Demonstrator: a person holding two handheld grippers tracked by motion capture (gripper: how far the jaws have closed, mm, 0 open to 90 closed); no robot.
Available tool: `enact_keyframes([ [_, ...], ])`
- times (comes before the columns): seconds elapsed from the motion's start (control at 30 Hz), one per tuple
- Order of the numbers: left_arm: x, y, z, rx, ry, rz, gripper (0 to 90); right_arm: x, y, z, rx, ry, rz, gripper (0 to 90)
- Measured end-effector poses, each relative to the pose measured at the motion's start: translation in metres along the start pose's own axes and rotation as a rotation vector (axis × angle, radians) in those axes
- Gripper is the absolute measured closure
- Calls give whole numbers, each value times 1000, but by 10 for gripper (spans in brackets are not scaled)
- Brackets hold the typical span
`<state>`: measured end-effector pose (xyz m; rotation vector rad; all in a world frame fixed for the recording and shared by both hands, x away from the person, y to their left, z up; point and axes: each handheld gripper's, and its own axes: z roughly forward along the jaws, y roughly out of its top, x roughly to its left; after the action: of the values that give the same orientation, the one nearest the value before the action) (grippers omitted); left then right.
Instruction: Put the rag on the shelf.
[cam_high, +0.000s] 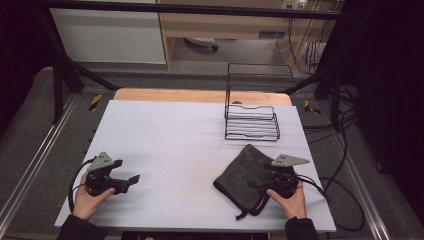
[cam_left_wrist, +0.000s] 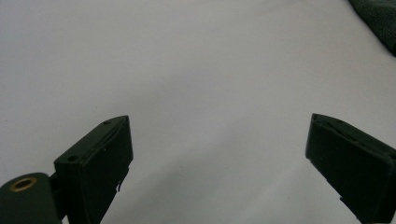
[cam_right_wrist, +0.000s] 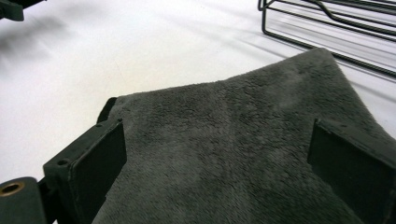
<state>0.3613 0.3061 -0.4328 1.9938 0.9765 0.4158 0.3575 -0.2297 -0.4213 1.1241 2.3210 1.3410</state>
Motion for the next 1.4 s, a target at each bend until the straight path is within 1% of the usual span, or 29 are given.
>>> enact_keyframes([
  [0.13, 0, 0, 0, -1, 2, -4, 76, 6, 3, 4, 6, -11, -13, 69],
  [0.23, 0, 0, 0, -3, 2, -6, 77, 13, 8, 7, 14, -12, -41, 94],
  [0.27, 1, 0, 0, -3, 1, -6, 78, 19, 11, 11, 17, 9, -62, 132],
  [0.33, 1, 0, 0, -2, 2, -6, 80, 25, 14, 16, 36, 24, -84, 164],
  [0.4, 1, 0, 0, -1, 3, -6, 80, 32, 17, 22, 49, 36, -119, 218],
  [0.47, 1, 0, 0, 0, 4, -6, 83, 38, 20, 28, 61, 49, -142, 262],
  [0.6, 1, -1, 1, 3, 6, -7, 85, 49, 25, 42, 80, 79, -164, 360],
  [0.63, 1, -1, 1, 3, 6, -7, 85, 49, 25, 42, 80, 79, -164, 360],
  [0.67, 1, -1, 1, 3, 5, -9, 86, 55, 26, 48, 105, 88, -186, 414],
  [0.7, 1, -1, 1, 3, 5, -9, 87, 57, 26, 51, 112, 93, -190, 438],
  [0.73, 1, -1, 1, 3, 5, -9, 87, 57, 26, 51, 112, 93, -190, 438],
  [0.8, 1, -1, 1, 9, 4, -4, 88, 61, 26, 56, 130, 101, -199, 503],
  [0.9, 1, 0, 1, 11, 3, -2, 89, 66, 25, 64, 152, 119, -211, 557],
  [0.93, 0, 0, 2, 12, 2, -2, 90, 67, 23, 69, 167, 128, -208, 578],
  [1.03, 0, 0, 2, 15, 1, 0, 92, 70, 21, 76, 200, 110, -239, 595],
  [1.07, 0, 0, 2, 18, 0, 3, 92, 71, 20, 78, 206, 104, -250, 608],
  [1.1, 0, 0, 2, 20, 1, 2, 92, 71, 20, 78, 206, 104, -250, 608],
  [1.13, 0, 0, 2, 21, 0, 1, 92, 73, 19, 81, 216, 83, -281, 652],
  [1.17, 0, 0, 2, 21, 0, 1, 93, 72, 19, 83, 217, 79, -289, 663],
  [1.27, 0, 0, 2, 20, -1, 1, 93, 71, 19, 85, 224, 87, -304, 692],
  [1.4, 0, -1, 3, 22, -2, 1, 94, 73, 20, 84, 230, 86, -341, 767],
])
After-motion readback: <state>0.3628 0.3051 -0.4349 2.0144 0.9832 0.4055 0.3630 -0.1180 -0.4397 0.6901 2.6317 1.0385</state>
